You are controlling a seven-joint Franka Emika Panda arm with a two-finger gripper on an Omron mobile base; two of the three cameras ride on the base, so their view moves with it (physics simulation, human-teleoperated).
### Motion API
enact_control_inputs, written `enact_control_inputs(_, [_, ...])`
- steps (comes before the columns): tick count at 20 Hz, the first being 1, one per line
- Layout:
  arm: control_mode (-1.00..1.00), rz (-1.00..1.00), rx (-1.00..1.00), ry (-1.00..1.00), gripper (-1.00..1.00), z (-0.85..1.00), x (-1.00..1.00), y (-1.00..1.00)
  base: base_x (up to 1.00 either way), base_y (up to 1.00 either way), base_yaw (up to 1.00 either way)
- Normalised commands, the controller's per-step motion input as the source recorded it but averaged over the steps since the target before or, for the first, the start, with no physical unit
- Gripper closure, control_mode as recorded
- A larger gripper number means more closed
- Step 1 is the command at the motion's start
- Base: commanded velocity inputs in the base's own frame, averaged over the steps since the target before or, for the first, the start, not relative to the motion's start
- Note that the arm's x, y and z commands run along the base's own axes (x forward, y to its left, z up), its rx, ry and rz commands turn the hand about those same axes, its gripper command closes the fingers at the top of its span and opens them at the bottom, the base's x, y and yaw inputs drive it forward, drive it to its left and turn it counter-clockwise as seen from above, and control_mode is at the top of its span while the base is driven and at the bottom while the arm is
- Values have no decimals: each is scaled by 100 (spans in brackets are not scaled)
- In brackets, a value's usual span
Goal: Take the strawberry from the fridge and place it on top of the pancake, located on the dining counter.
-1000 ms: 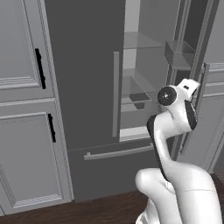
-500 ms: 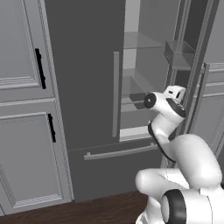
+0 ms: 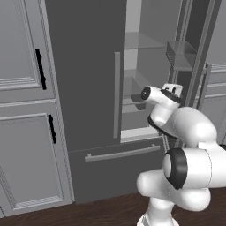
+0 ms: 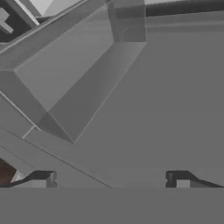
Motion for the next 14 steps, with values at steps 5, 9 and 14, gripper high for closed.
enact_control_inputs(5, [-100,-2,0,0,-100,-11,0,-69,0,0,0])
enact_control_inputs(9, [-100,0,0,0,-100,0,0,-81,0,0,0])
enact_control_inputs(14, [-100,0,0,0,-100,0,0,-81,0,0,0])
